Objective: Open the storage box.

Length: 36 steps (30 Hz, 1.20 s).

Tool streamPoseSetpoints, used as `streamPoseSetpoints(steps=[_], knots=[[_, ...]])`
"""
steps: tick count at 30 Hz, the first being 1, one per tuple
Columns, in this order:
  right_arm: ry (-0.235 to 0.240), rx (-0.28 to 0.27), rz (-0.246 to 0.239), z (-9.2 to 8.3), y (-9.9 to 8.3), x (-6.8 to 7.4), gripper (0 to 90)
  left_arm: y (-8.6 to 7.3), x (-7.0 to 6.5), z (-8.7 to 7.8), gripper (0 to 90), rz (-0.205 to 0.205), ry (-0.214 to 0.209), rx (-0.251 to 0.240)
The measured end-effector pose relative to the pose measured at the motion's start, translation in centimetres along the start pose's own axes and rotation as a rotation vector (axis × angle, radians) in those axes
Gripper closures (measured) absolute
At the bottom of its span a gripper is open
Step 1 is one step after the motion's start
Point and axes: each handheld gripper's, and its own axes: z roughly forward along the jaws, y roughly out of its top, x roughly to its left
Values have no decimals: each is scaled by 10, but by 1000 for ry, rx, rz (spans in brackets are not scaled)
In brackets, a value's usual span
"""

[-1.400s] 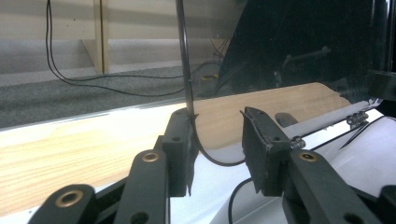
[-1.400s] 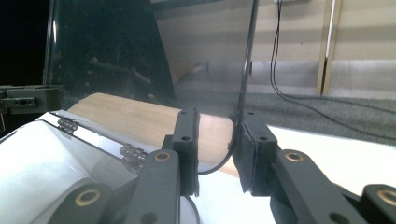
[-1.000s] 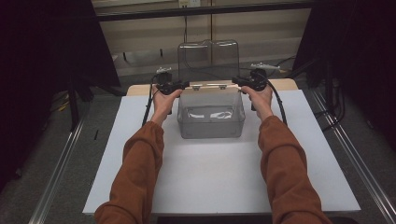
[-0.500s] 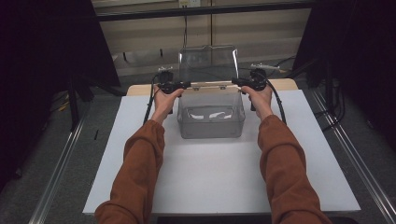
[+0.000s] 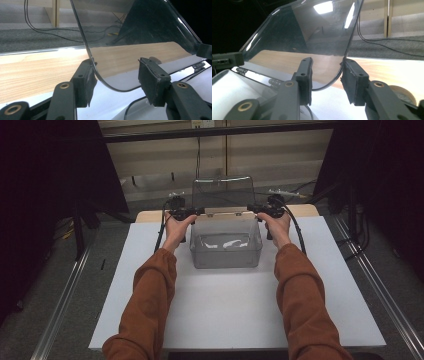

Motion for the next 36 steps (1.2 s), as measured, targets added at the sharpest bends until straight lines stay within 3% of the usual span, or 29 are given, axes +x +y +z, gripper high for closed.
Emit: streamPoseSetpoints(steps=[7,8,14,22,27,29,30,31,32,33,35,36], knots=[[-4,14,4,0,0,-1,555,-1,1,1,440,-14,3,0],[-12,13,14,0,-1,-2,543,-2,3,2,438,-46,-11,1],[-16,9,2,0,-1,-1,540,-2,4,3,435,-48,-14,-1],[-12,11,6,0,-1,-2,521,-3,5,4,403,-80,-19,5],[-1,17,1,0,-2,-3,484,-3,3,4,352,-49,20,13],[0,19,1,0,-2,-3,508,-4,3,4,352,-30,4,8],[28,4,22,1,-3,-2,553,-4,-2,5,419,-9,10,14],[28,4,22,1,-3,-2,553,-4,-2,5,407,-9,10,14],[-14,8,-14,2,-4,-1,491,-5,-2,6,376,-8,37,0],[-22,13,-14,2,-4,-2,428,-5,-2,6,351,-8,37,0],[-40,12,-19,1,-5,-3,396,-6,2,6,243,-15,48,-4],[-36,8,-30,0,-4,-2,392,-6,5,5,239,-31,34,-12]])
